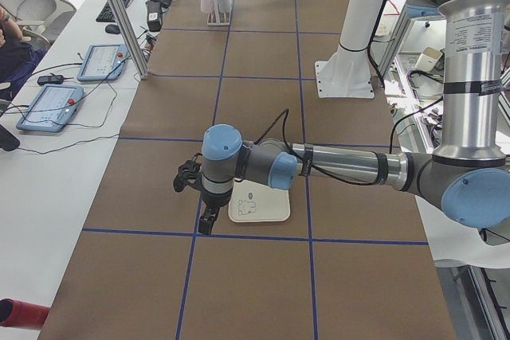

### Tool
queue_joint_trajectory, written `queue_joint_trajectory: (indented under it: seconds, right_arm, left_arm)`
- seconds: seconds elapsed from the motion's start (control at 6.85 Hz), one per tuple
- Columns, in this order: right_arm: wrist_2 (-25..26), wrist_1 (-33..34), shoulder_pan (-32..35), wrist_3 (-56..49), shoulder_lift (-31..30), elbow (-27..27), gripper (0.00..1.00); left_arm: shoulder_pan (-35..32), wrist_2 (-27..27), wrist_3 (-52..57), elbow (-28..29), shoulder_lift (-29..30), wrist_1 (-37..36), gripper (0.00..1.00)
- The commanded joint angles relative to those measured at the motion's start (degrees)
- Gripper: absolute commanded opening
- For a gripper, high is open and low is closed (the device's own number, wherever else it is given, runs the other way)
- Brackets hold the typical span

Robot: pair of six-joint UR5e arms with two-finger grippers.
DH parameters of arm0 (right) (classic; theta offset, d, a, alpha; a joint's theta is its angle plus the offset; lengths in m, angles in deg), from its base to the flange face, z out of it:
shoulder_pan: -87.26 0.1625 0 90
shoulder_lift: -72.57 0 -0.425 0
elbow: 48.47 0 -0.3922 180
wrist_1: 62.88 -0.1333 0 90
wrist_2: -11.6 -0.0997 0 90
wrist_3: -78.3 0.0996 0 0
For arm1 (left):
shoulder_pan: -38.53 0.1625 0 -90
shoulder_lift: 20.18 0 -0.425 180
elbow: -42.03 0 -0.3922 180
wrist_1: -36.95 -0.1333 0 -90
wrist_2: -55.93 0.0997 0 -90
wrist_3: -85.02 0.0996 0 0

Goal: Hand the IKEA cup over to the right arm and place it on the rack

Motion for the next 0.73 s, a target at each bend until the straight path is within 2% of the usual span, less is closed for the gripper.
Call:
queue_joint_trajectory:
  seconds: [0.0,0.15,0.44,0.58]
  right_arm:
    - [-0.78,2.53,0.00,-0.36,0.41,-0.16,1.00]
    - [-0.61,2.43,0.00,-1.58,-0.12,-0.60,1.00]
    - [-0.34,1.65,0.00,-9.71,-0.73,-3.40,1.00]
    - [-0.52,-0.79,0.17,-10.55,-1.87,-4.37,1.00]
  left_arm:
    - [-0.07,-1.11,0.47,0.95,0.13,-2.76,1.00]
    - [-0.07,-4.68,0.47,0.86,0.04,-2.76,1.00]
    - [-0.07,-5.69,0.47,0.86,-0.23,-2.59,1.00]
    - [-0.07,-5.77,0.47,0.86,-0.40,-2.50,1.00]
